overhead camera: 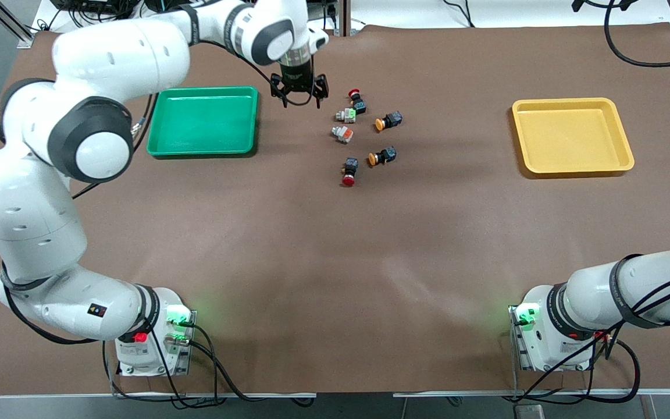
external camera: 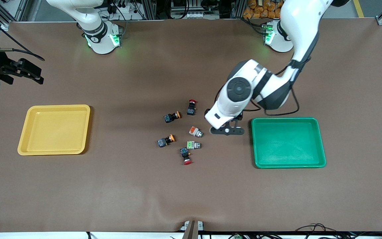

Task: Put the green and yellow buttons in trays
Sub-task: 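Reach the left gripper to the orange-block button and grasp it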

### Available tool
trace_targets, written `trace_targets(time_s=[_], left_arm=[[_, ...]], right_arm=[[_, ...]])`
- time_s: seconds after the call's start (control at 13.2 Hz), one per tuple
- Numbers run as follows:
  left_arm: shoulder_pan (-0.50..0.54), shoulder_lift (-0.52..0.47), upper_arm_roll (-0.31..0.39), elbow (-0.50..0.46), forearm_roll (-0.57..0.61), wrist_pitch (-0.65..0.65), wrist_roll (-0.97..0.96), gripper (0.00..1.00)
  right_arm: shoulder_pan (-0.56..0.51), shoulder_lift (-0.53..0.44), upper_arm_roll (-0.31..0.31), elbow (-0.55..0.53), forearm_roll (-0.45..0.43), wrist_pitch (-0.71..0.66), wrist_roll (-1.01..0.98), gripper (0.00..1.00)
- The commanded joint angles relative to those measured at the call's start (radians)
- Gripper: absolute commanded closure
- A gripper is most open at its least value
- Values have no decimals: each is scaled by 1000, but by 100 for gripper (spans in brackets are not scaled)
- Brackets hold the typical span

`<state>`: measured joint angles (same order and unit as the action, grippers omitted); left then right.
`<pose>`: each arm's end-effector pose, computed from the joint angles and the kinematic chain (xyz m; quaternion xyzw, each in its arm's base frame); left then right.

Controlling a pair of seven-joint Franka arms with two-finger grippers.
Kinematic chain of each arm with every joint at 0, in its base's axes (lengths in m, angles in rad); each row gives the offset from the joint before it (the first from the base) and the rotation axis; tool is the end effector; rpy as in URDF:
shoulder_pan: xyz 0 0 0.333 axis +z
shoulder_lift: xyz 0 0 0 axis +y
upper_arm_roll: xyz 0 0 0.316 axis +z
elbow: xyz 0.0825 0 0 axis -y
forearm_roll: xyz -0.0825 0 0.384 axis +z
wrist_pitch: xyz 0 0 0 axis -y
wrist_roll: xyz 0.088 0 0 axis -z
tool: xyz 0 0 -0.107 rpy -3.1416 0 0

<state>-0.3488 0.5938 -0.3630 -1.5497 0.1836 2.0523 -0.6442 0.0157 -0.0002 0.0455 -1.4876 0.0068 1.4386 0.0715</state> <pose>0.5532 -0.4155 0.3159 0.9981 -0.0524 -0.0322 0.0004 0.5398 0.0339 0.6521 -0.9997 0.0048 0.0246 0.0017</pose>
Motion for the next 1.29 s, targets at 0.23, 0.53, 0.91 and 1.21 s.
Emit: trace_targets(time_s=[0.23, 0.53, 0.91, 1.21], left_arm=[[-78, 155, 6, 56, 68, 173, 95, 0], [-110, 222, 13, 103, 70, 204, 178, 0], [-130, 293, 24, 151, 80, 265, 238, 0], [-131, 317, 26, 152, 86, 304, 270, 0]], right_arm=[[-14, -15, 5, -10, 5, 0, -10, 0], [-20, -14, 5, -10, 5, 0, -9, 0], [-23, -4, 5, -6, 4, 0, -9, 0], [-25, -4, 5, -6, 4, 0, -7, 0]])
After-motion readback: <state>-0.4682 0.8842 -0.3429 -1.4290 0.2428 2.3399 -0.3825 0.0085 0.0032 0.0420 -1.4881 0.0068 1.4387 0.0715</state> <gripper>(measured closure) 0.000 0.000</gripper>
